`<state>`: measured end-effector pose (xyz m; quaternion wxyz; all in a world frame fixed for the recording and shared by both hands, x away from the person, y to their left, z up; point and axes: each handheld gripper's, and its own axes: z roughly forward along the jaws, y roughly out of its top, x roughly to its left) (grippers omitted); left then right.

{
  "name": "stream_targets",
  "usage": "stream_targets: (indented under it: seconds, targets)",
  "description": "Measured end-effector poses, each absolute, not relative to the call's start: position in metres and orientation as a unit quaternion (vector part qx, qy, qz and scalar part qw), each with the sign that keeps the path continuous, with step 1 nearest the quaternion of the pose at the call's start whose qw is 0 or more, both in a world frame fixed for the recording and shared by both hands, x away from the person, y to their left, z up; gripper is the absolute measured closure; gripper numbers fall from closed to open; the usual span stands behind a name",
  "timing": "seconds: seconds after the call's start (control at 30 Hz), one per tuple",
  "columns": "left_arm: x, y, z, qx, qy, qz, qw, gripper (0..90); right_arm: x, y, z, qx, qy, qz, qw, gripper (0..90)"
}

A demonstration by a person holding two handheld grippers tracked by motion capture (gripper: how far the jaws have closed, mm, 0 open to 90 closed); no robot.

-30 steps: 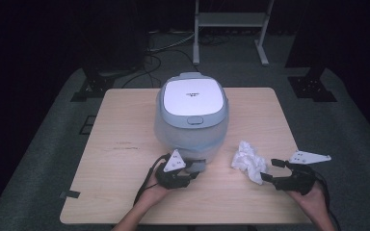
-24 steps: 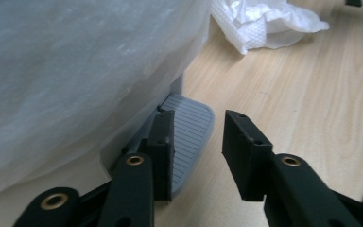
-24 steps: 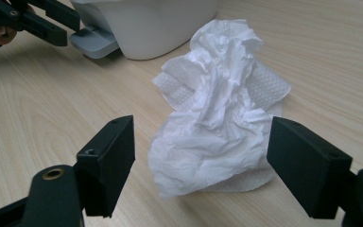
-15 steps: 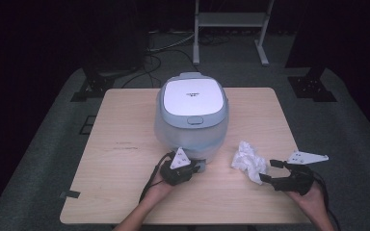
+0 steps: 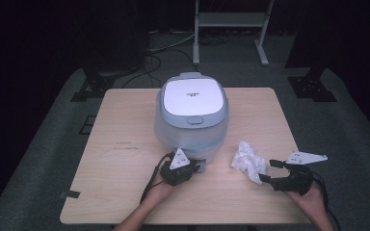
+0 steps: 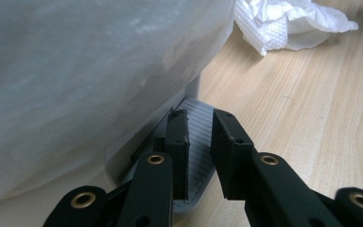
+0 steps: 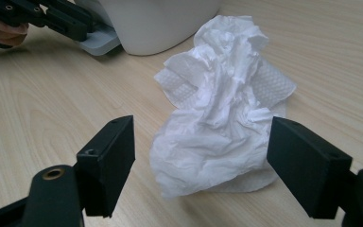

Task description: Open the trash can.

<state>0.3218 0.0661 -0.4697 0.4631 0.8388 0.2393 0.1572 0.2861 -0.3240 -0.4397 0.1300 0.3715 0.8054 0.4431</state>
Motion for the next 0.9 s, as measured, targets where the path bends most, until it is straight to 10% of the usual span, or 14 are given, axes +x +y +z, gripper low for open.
stream_targets:
  seconds: [0.9]
  targets:
    - [0.319, 0.057, -0.476, 0.849, 0.249, 0.181, 0.429, 76.9, 0.288, -0.312, -0.441, 0.356, 0.822, 0.426, 0.126, 23.1]
